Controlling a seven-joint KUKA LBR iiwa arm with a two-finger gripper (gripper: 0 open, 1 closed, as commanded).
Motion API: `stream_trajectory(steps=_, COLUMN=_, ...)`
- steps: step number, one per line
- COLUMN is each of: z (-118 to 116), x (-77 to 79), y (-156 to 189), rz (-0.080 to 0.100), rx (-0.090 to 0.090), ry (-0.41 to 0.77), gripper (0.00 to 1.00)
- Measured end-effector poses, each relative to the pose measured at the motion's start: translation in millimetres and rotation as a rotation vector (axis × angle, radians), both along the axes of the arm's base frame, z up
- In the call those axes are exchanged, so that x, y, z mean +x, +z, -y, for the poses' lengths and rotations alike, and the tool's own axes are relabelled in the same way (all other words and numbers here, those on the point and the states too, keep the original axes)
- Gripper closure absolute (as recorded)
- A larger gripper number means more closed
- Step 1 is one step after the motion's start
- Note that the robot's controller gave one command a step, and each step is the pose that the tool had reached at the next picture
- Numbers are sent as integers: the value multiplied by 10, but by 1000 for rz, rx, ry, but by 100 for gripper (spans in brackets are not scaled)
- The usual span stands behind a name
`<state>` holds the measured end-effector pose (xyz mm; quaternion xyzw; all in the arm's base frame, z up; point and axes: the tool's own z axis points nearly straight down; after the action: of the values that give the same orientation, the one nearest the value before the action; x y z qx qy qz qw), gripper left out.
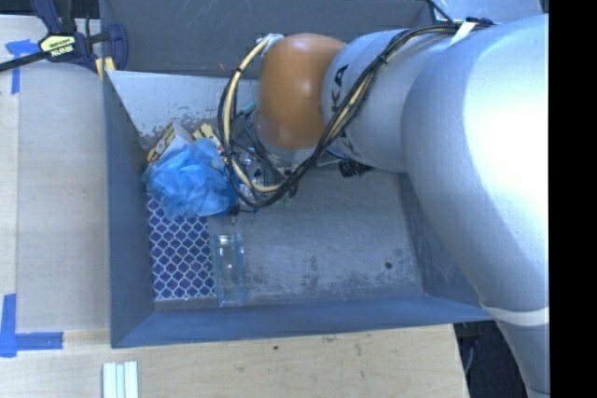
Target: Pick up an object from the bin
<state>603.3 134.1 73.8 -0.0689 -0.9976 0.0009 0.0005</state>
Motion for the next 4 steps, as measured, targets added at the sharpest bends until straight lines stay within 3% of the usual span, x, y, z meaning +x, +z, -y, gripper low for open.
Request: stream_trajectory(steps=4, z=6, x=-1, y=484, rz=0, rx=0, ry=-1, gripper=100)
